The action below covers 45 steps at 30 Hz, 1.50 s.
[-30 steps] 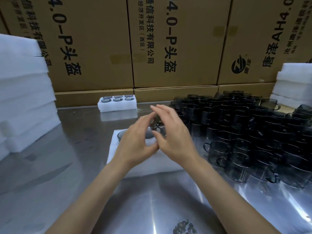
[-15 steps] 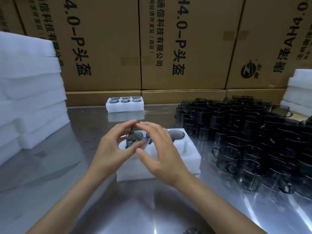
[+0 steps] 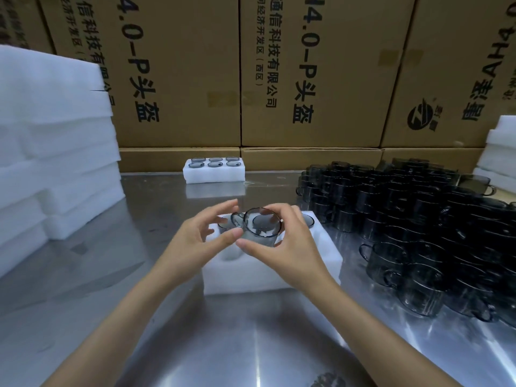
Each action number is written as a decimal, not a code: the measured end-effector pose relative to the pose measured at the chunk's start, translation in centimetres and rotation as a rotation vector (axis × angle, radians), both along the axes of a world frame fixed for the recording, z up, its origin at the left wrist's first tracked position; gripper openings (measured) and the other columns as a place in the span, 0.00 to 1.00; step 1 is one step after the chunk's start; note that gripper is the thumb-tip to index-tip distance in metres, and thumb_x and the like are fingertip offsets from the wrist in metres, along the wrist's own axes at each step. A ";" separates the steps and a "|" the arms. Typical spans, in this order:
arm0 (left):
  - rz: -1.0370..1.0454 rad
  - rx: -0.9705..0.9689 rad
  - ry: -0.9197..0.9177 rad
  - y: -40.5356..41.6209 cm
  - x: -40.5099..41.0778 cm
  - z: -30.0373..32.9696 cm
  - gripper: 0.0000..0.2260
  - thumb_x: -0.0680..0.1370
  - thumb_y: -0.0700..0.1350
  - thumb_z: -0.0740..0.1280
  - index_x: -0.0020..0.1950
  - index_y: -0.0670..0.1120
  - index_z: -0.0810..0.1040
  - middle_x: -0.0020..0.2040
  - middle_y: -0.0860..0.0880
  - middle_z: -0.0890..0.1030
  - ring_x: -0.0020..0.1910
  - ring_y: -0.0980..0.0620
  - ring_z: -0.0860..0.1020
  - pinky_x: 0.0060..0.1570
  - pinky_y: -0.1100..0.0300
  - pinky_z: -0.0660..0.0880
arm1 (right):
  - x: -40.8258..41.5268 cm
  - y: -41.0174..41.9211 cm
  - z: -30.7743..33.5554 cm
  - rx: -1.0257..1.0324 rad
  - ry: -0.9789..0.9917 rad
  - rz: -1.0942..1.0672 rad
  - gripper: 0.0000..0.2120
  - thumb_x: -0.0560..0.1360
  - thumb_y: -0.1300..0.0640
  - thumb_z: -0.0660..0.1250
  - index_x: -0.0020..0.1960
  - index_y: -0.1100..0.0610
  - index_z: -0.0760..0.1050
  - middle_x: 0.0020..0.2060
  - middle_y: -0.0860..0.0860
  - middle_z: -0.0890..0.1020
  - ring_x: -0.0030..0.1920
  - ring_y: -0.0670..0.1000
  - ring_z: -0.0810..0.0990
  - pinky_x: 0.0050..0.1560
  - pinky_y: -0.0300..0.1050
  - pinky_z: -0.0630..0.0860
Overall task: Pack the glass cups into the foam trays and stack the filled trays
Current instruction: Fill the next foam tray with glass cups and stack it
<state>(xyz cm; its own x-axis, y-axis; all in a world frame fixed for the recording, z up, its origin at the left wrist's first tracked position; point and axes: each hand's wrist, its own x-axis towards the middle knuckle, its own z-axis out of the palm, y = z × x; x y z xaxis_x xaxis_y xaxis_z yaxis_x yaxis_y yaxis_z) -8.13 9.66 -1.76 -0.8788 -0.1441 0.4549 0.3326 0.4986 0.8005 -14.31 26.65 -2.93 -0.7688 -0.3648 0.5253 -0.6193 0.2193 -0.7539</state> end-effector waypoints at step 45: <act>0.038 -0.242 -0.140 -1.4 1.7 -1.6 0.41 0.67 0.66 0.70 0.74 0.62 0.54 0.71 0.69 0.60 0.69 0.72 0.58 0.68 0.67 0.57 | 1.4 -1.1 -0.7 0.327 0.195 -0.059 0.29 0.71 0.41 0.69 0.69 0.46 0.66 0.63 0.39 0.71 0.61 0.42 0.69 0.56 0.37 0.69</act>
